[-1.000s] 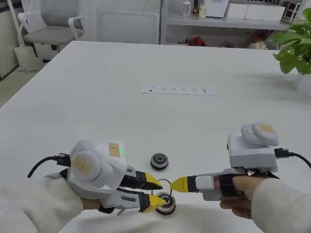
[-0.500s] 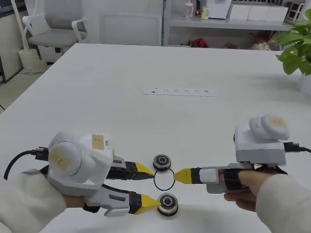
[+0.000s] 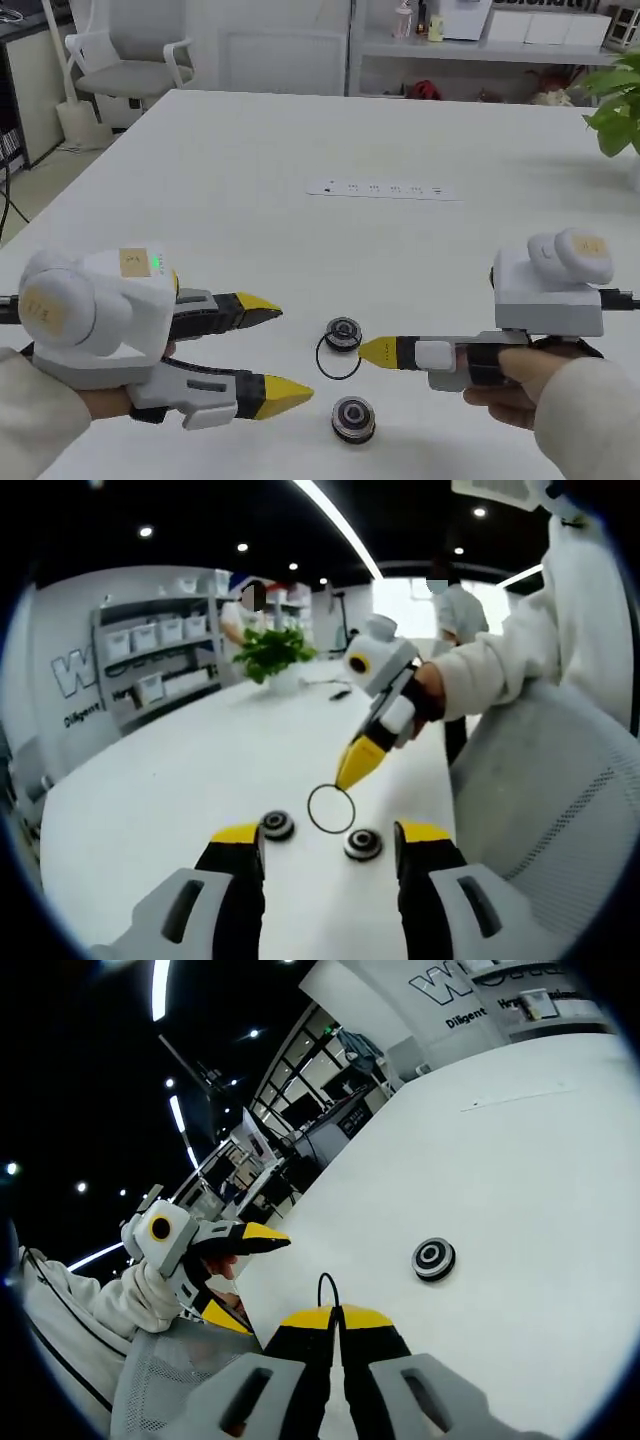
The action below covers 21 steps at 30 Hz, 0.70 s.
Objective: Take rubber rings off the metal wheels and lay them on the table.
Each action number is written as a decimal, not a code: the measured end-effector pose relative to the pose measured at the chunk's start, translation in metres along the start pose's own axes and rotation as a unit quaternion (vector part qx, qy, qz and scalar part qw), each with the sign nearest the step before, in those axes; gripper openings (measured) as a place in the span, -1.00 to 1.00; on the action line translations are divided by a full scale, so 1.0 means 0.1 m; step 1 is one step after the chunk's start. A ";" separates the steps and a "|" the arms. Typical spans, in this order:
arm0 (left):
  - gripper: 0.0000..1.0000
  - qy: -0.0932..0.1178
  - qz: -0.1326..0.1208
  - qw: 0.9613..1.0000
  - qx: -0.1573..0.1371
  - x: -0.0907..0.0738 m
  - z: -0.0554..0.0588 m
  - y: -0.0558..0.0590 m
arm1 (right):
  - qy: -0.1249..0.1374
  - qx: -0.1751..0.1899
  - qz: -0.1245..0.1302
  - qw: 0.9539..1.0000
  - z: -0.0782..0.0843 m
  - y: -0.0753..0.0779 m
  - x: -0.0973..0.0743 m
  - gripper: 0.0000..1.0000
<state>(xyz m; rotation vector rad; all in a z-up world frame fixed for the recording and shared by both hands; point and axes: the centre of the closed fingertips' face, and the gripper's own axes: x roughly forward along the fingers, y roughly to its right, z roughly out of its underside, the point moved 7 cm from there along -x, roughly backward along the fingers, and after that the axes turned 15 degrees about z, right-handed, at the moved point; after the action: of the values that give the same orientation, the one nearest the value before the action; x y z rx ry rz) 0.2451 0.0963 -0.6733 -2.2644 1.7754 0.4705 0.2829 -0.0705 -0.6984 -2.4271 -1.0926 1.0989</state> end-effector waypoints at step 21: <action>0.27 -0.002 -0.061 0.998 -0.033 -0.42 0.20 0.07 | -0.019 -0.141 -0.066 0.988 0.18 -0.46 0.12 -1.00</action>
<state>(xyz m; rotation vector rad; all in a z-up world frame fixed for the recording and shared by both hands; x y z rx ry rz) 0.2270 0.1393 -0.6758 -2.3983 1.6308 0.5159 0.2506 -0.0316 -0.6945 -2.5032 -1.4893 1.0106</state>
